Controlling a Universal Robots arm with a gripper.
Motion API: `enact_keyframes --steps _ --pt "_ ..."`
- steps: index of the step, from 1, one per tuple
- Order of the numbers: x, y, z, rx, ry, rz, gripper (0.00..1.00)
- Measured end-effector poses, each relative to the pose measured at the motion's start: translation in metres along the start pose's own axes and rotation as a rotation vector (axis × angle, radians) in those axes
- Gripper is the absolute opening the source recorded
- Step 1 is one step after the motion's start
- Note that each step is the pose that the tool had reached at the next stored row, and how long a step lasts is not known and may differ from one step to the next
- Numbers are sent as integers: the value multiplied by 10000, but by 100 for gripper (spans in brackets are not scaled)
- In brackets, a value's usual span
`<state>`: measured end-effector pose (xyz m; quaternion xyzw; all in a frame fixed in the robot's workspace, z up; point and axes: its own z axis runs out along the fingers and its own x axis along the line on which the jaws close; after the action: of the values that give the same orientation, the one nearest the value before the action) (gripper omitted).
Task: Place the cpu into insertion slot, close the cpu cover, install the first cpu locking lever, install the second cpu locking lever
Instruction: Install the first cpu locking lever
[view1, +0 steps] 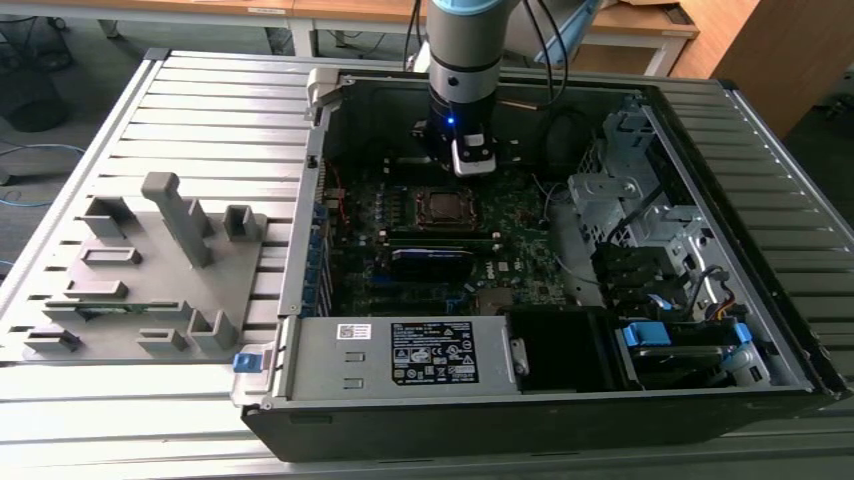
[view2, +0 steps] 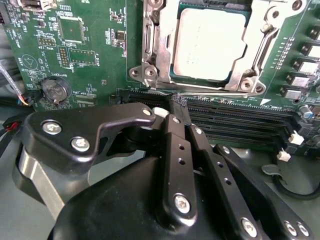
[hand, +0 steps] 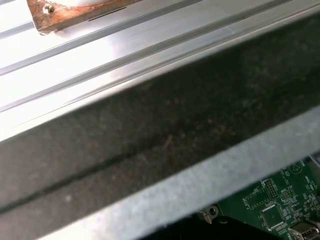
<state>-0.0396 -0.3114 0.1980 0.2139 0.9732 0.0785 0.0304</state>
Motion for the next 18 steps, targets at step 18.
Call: enact_keyframes --steps 18 --pt "1 -3 14 20 -239 -39 11"
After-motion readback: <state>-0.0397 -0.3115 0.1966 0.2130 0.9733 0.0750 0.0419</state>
